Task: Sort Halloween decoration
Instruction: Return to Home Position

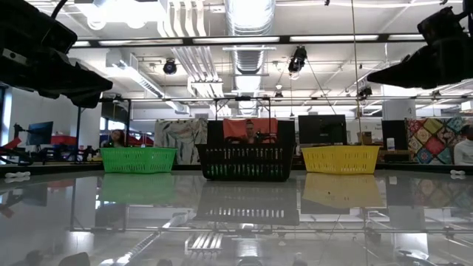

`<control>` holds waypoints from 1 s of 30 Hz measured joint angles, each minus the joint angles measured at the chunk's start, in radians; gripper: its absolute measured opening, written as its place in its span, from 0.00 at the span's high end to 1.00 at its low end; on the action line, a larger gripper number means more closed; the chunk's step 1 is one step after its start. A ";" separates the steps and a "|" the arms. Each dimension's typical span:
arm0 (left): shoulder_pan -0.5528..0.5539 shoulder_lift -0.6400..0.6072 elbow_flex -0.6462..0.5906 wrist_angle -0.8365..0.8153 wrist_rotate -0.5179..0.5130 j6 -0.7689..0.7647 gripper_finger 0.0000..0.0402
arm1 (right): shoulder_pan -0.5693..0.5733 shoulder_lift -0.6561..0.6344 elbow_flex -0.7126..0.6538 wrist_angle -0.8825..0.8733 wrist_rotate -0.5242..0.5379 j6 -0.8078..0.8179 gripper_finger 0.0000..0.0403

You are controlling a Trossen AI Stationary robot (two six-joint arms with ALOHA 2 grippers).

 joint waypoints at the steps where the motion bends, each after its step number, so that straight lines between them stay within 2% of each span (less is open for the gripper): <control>1: 0.000 0.000 0.000 0.000 0.000 0.000 0.91 | 0.000 0.000 0.000 0.000 0.000 -0.034 0.76; 7: 0.000 0.001 0.000 0.000 0.000 0.000 0.91 | 0.000 0.000 0.000 0.000 -0.001 -0.178 0.76; 17: 0.000 0.002 0.001 0.000 0.000 0.000 0.91 | 0.000 0.000 -0.002 0.054 -0.001 0.131 0.76; 19: 0.000 0.003 0.001 0.000 0.000 0.000 0.91 | -0.005 0.005 -0.013 0.097 0.000 0.151 0.76; 26: 0.000 0.005 0.001 0.000 0.000 0.000 0.91 | -0.007 0.025 -0.044 0.138 0.002 -0.064 0.76; 30: 0.000 0.008 0.001 0.000 0.001 0.000 0.91 | -0.007 0.052 -0.045 0.144 0.002 -0.112 0.76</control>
